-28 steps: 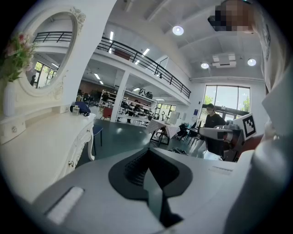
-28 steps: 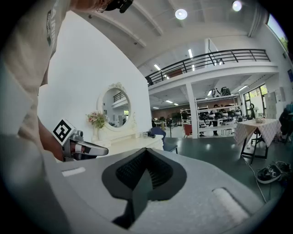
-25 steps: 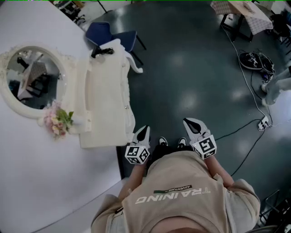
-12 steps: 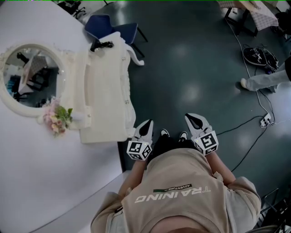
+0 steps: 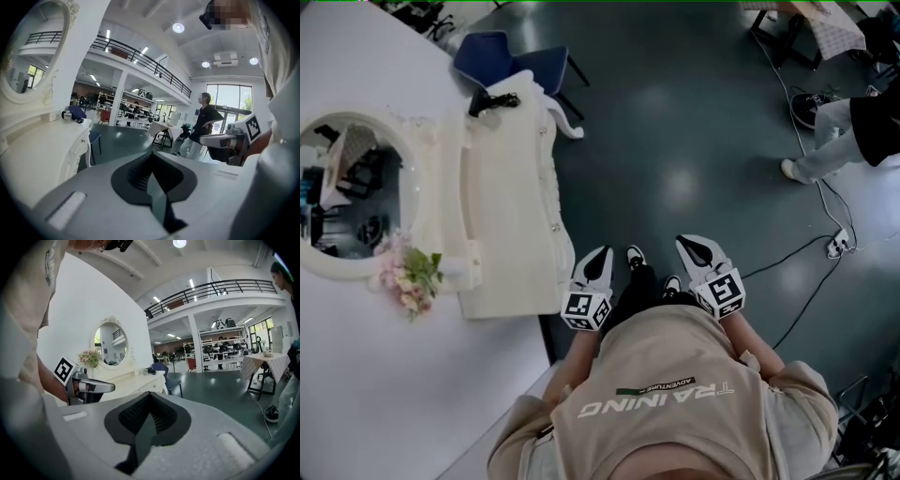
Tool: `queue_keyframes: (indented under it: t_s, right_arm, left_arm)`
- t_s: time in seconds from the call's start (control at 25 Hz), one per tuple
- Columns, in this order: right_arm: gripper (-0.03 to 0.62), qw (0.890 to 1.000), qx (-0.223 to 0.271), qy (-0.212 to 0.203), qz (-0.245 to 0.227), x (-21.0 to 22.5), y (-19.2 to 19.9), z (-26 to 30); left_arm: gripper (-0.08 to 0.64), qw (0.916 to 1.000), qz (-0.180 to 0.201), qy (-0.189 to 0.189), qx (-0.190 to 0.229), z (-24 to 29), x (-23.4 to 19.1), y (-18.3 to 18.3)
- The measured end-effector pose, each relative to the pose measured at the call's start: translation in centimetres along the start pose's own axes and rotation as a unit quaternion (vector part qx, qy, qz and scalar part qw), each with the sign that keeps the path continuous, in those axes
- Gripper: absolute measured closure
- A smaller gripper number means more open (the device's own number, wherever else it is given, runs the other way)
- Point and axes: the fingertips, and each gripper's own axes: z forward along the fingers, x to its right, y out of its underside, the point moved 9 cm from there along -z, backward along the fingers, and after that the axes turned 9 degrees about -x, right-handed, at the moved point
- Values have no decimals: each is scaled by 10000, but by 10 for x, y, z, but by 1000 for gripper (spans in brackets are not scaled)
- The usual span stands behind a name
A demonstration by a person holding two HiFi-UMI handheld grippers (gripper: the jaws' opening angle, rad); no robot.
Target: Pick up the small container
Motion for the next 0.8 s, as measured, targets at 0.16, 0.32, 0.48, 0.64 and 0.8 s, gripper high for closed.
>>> queue_keyframes:
  t_s: [0.16,0.32,0.48,0.64,0.8]
  right_arm:
    - [589,9994,98,75,-324,11,-46,33]
    - [589,9966,162,288,-752,23,-84,66]
    - [589,9958,193,505,-739,28,-106,88]
    - [589,9970,55,517,-572,28,-107,103]
    - [589,9980,-86,444,-444,38,-109,124]
  left_arm:
    - [543,9994,73,119,316,30,-29,-35]
    - [543,9979,64,186,614,48,-63,-64]
    - [542,9980,84,230,583,63,-98,-80]
    - [543,9985,186,215,460,74,-119,-88]
    - [543,9992,159,86,360,89,-135,-96]
